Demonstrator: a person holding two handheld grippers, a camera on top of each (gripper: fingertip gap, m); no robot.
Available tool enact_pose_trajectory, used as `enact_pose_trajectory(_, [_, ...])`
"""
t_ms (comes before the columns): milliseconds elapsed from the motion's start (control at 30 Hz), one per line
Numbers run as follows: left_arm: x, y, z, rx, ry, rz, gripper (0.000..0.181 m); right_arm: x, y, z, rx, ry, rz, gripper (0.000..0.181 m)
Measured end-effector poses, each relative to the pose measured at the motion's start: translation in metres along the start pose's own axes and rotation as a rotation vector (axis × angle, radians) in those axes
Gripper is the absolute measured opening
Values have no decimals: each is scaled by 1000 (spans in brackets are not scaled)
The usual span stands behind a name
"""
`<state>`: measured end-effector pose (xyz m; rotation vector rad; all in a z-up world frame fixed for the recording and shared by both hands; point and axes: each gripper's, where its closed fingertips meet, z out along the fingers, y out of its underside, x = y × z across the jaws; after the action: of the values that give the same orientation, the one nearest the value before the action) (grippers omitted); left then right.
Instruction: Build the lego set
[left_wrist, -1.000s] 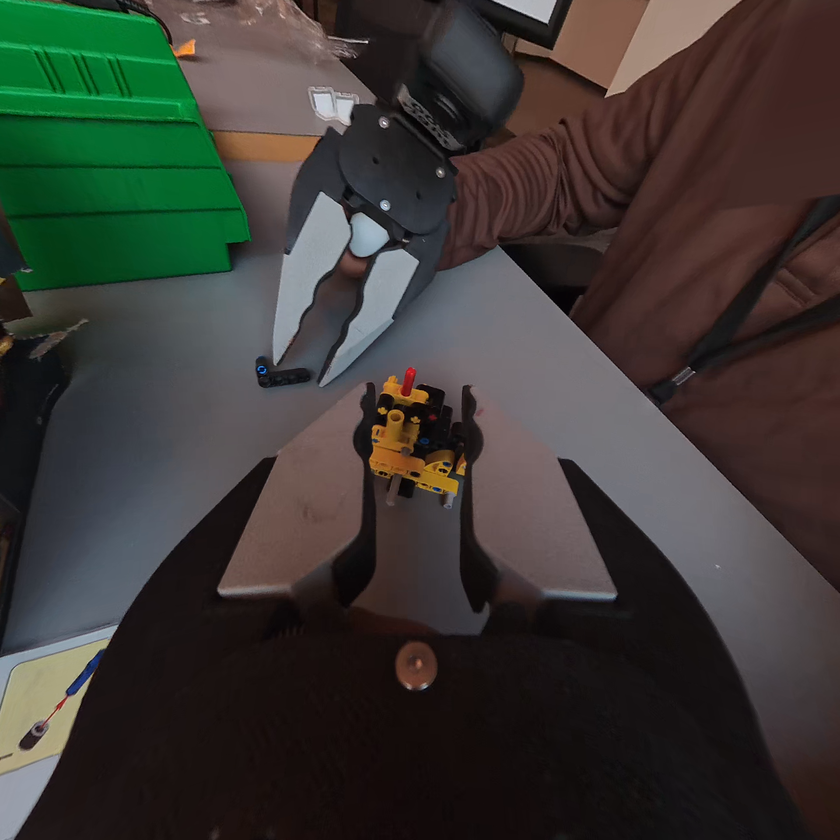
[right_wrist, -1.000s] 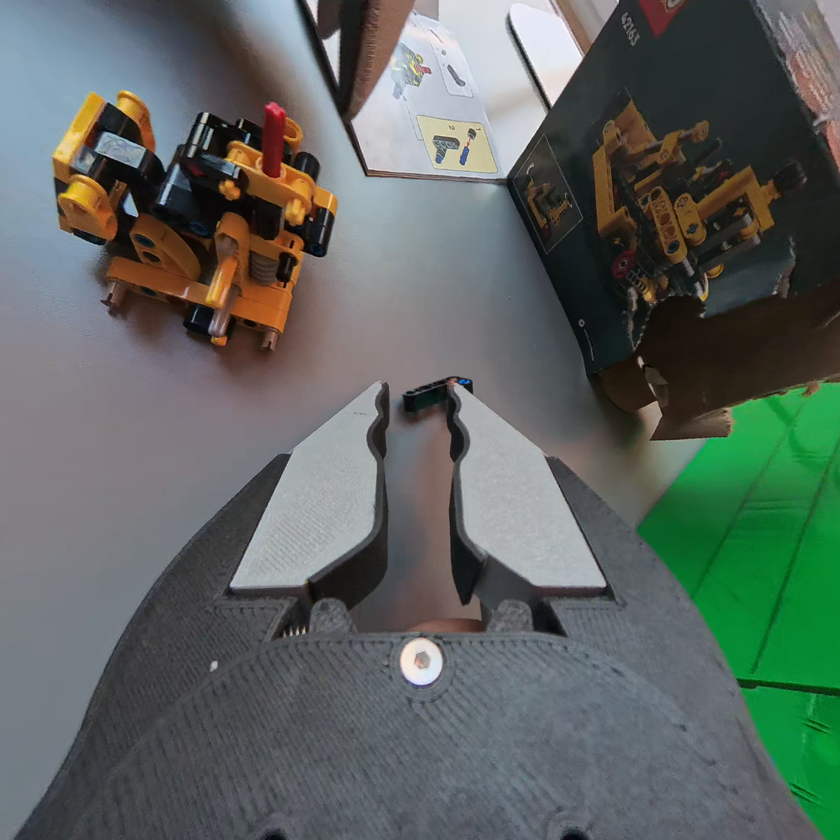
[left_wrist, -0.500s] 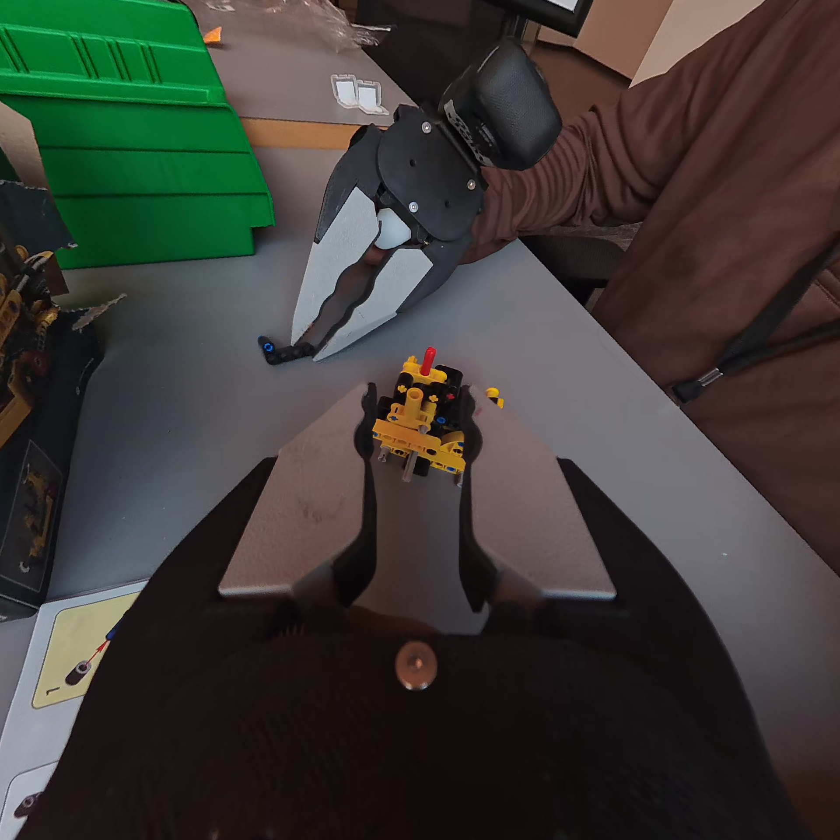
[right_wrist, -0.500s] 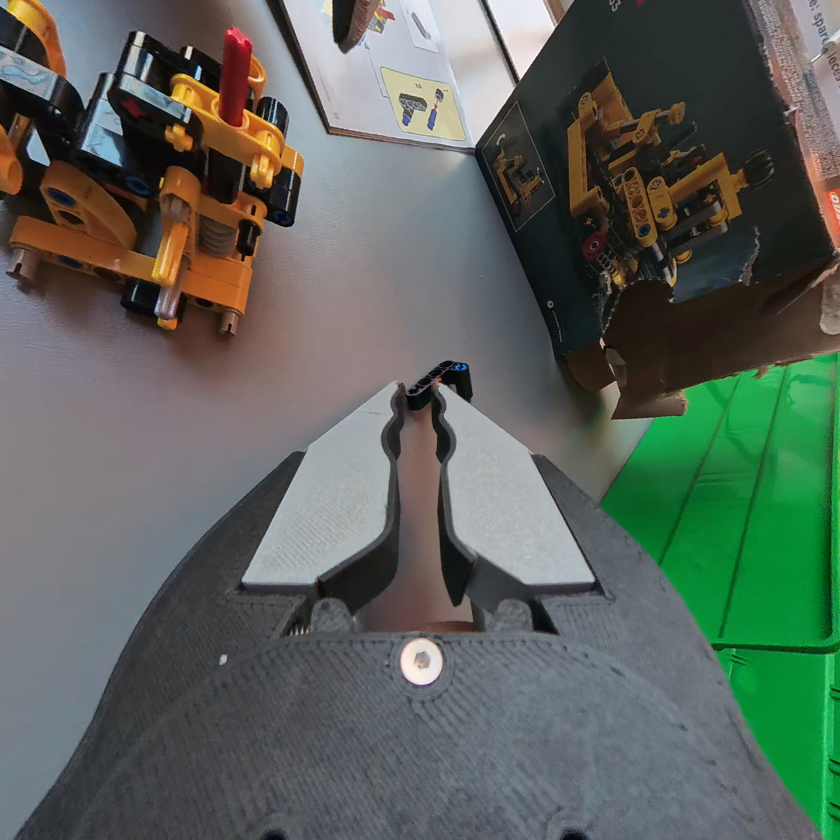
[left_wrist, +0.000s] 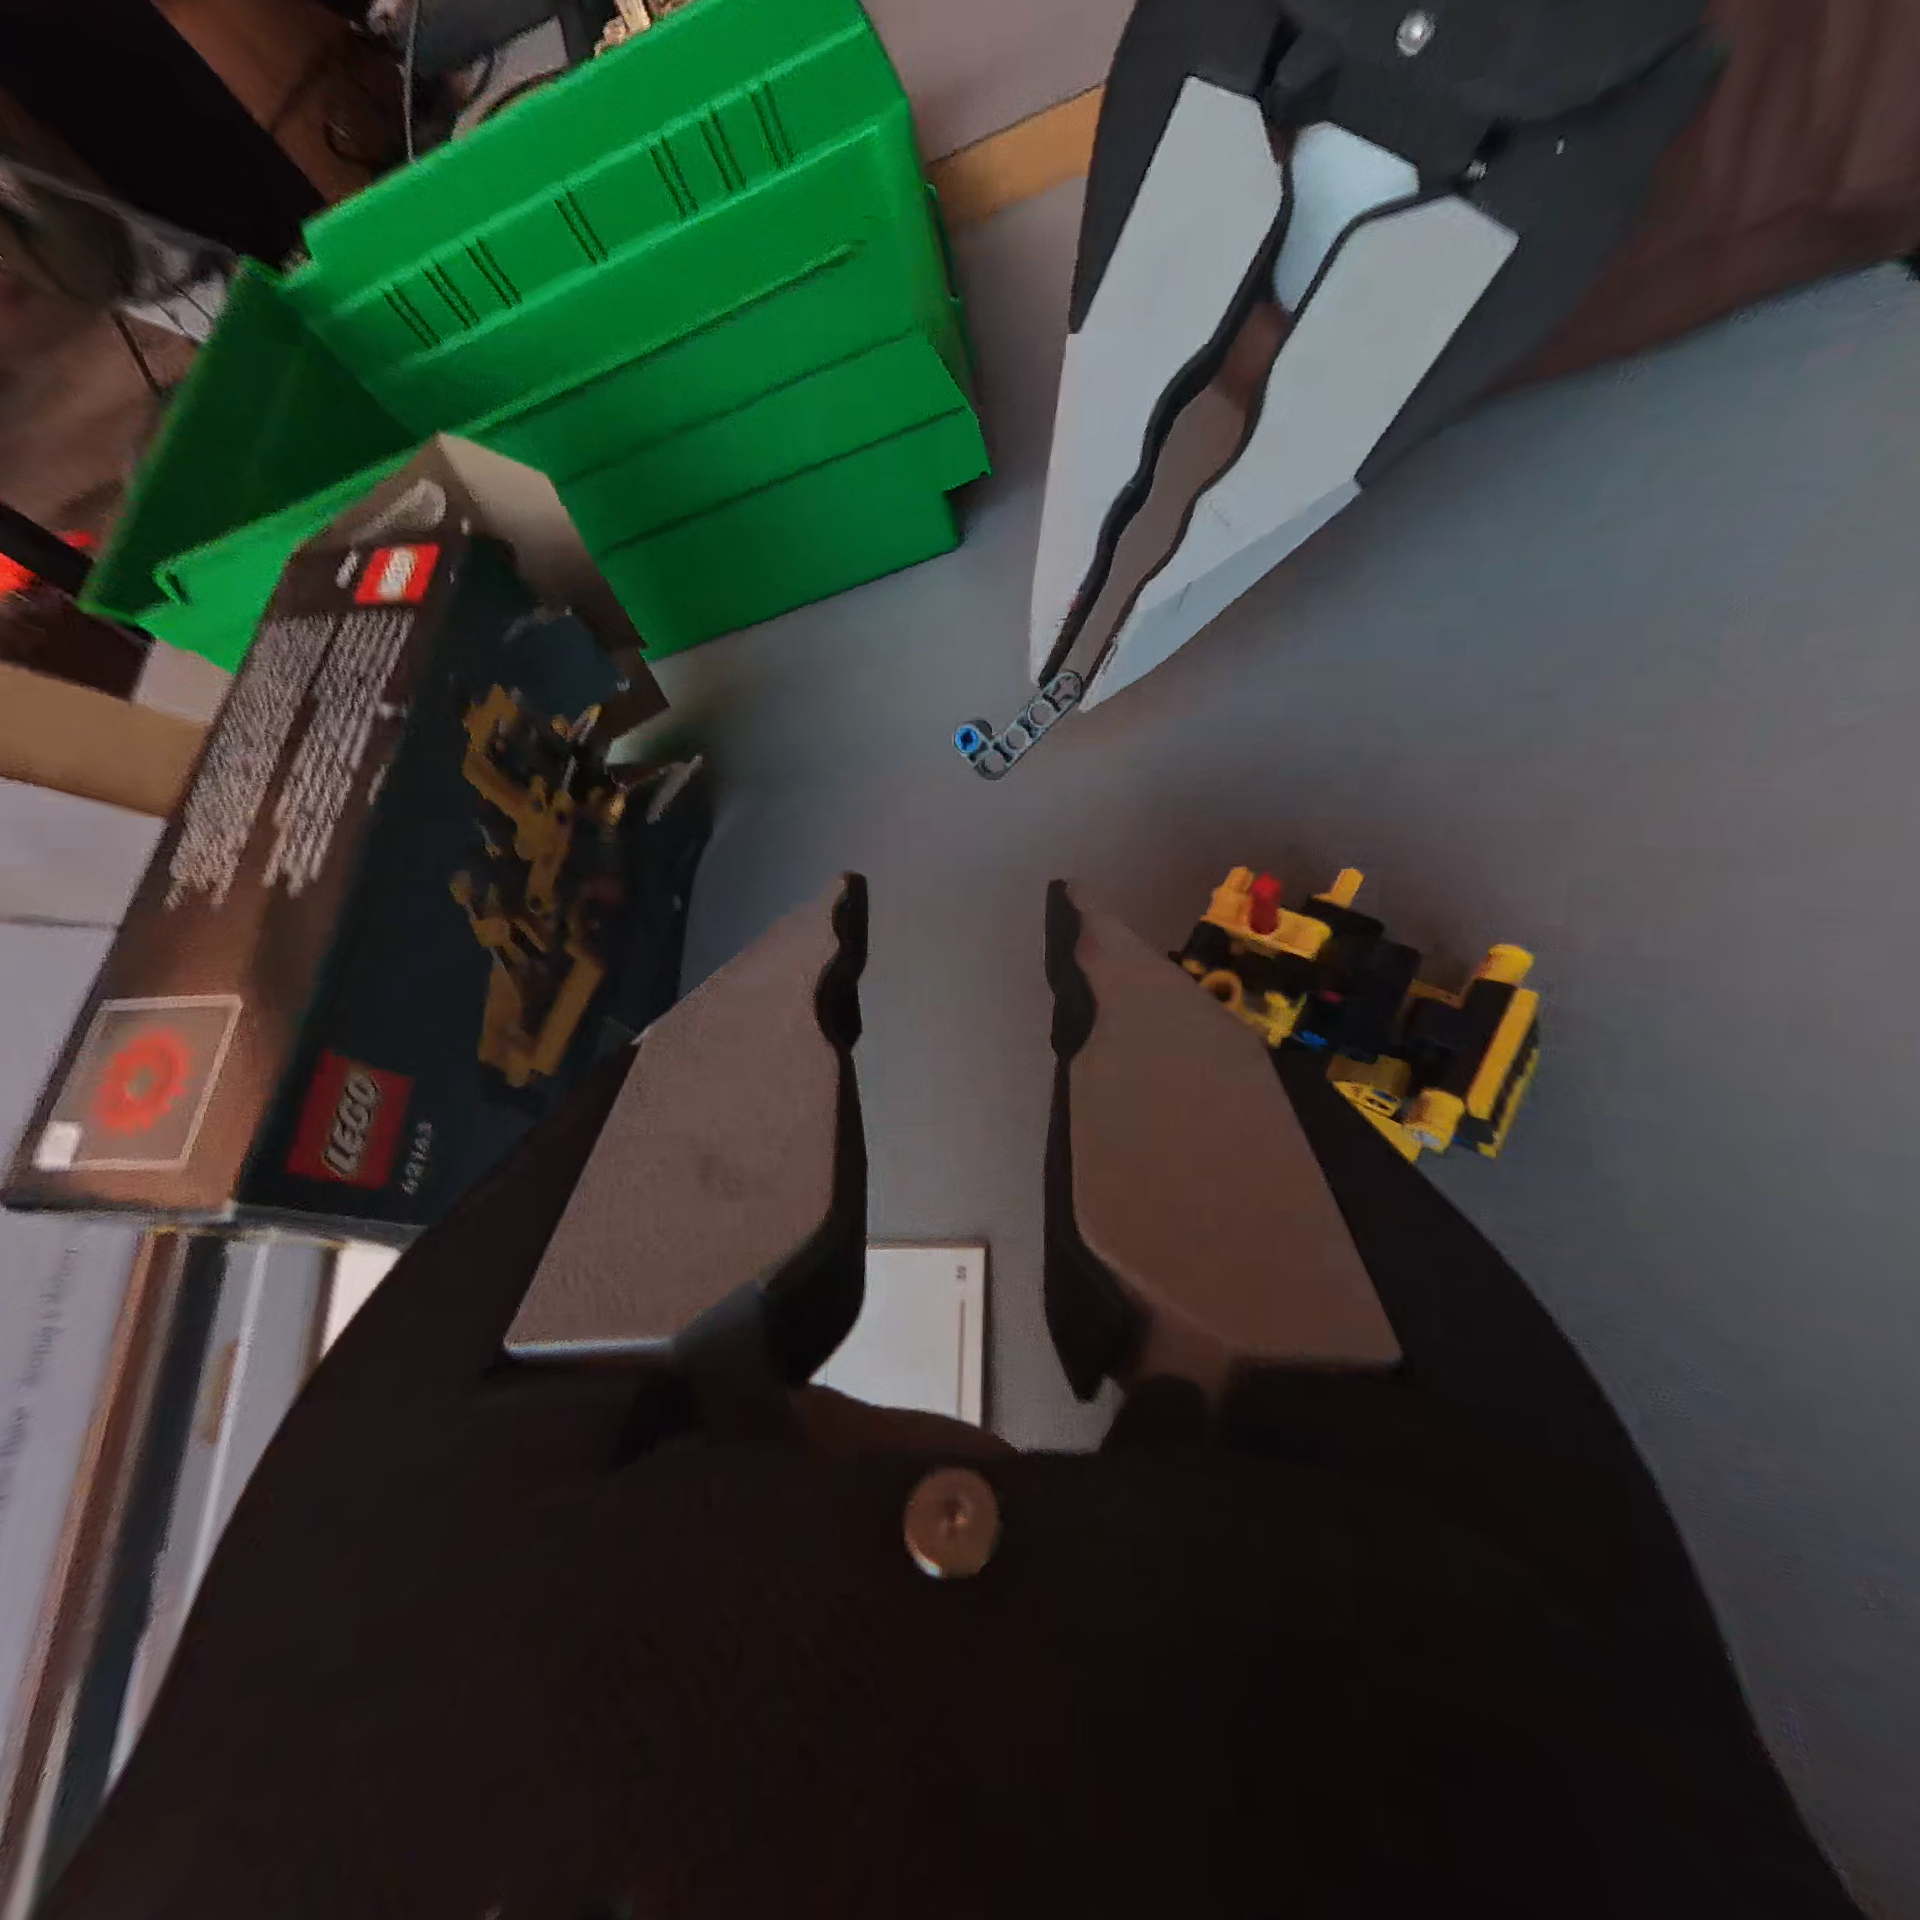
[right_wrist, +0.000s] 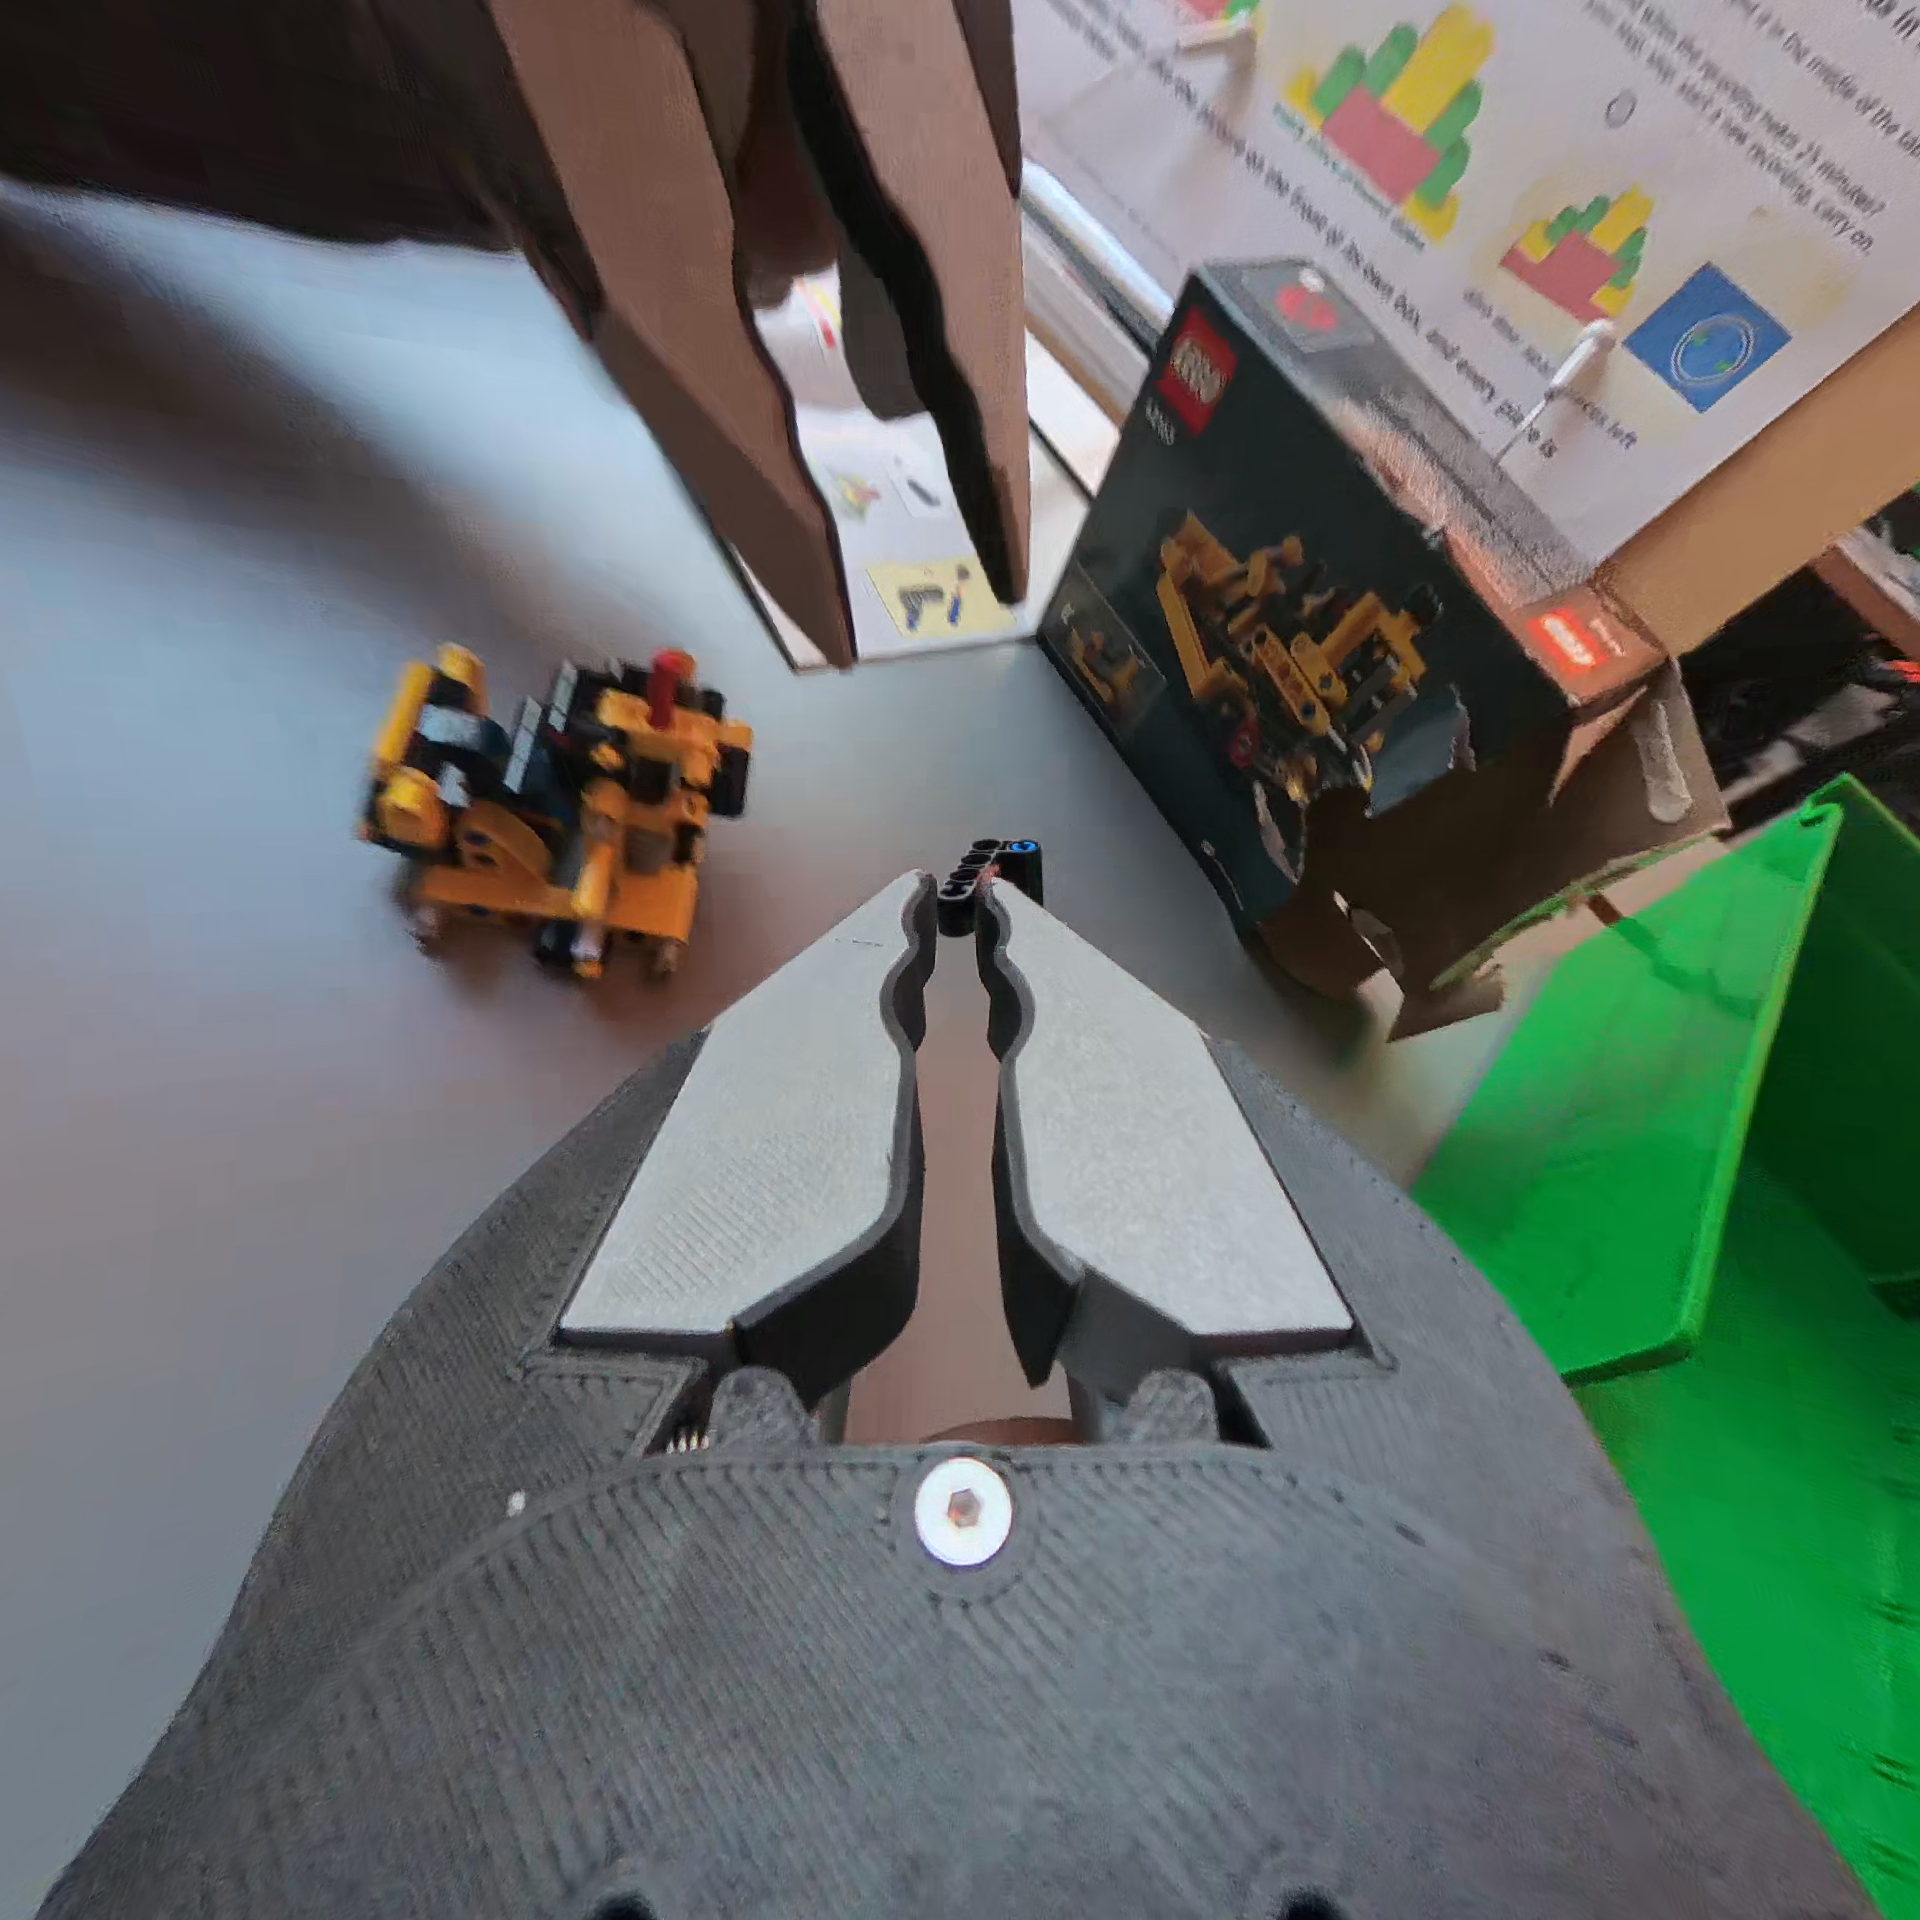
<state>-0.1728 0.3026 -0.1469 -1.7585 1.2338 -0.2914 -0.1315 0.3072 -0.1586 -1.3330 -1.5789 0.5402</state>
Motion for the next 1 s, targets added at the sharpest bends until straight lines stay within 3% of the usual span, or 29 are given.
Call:
enact_pose_trajectory(267, [34, -43, -5, 91, 28, 168, 25, -23, -51, -25, 134, -169, 114, 4])
enact_pose_trajectory(567, [43, -48, -8, 98, 46, 232, 8, -27, -62, -24, 130, -191, 128, 4])
enact_pose_trajectory(1000, [33, -87, -39, 402, 142, -31, 5, -10, -93, -48, 361, -119, 202, 3])
